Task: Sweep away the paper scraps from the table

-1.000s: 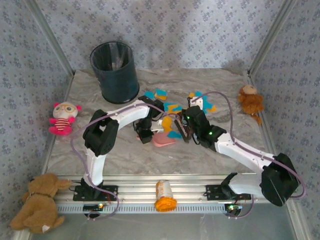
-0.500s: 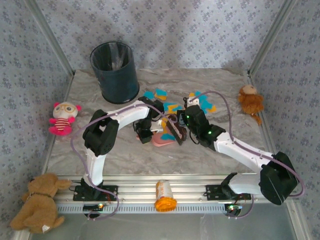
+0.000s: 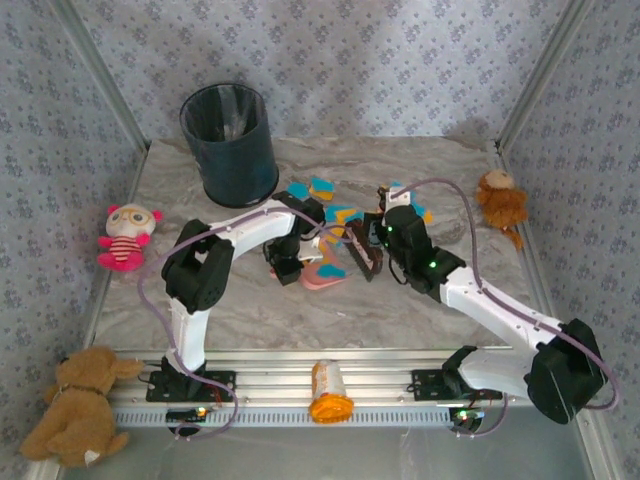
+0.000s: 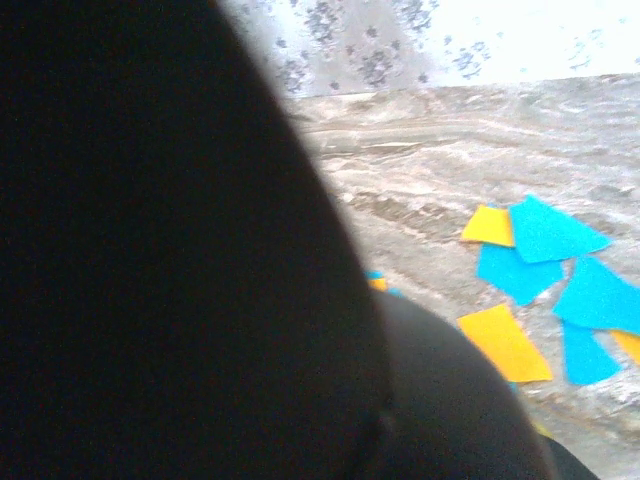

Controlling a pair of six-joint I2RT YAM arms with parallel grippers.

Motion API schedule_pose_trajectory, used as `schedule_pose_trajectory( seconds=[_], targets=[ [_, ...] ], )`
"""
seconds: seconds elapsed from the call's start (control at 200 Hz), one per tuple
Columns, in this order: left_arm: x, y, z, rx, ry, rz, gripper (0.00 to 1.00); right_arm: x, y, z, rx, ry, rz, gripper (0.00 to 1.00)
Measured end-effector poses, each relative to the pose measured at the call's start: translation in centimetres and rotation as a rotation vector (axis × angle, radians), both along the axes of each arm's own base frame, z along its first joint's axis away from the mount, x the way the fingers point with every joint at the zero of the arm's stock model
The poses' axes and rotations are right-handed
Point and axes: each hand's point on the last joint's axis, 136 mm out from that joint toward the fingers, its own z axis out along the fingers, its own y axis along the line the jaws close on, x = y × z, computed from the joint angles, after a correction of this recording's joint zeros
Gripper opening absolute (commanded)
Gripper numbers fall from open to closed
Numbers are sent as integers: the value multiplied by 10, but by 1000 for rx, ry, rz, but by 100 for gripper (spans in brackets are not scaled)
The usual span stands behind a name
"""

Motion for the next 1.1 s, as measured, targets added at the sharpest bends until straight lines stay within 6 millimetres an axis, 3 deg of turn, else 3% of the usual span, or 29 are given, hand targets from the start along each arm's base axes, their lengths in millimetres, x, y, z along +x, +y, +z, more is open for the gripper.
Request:
schedule_pose_trajectory(
  seconds=[0.21,0.615,0.814,1.099],
  targets=[
    [2,5,1,1,-1,28,0,33,-7,6,-79,-19,-7,0],
    [8,14,2,1,-5,75,0,68,28,-5,-188,-32,127,0],
    [9,15,2,2,-4,76,0,69,40,-19,-243,-24,169,0],
    [8,15,2,1,-3,77,0,57,62,-21,-250,-25,240,0]
  ],
)
